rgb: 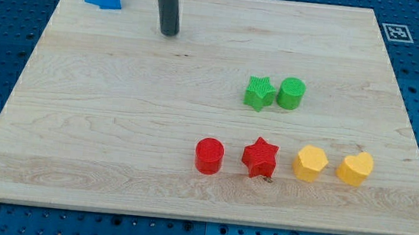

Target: Move arm above yellow heart

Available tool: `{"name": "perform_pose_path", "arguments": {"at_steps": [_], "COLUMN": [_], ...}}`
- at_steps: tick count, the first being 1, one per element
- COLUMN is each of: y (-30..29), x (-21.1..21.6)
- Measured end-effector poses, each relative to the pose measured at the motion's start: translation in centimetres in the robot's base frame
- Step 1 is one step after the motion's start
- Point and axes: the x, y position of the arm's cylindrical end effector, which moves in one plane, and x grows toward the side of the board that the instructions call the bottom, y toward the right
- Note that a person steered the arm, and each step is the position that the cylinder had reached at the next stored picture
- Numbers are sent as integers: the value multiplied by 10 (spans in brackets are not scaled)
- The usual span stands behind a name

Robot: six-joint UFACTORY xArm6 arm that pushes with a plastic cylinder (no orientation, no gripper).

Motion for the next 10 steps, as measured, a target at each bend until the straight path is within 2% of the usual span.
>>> {"name": "perform_pose_path", "arguments": {"at_steps": [2,3,4,7,8,10], "y": [25,25,25,56,93,232], "x": [21,22,41,140,176,180]}}
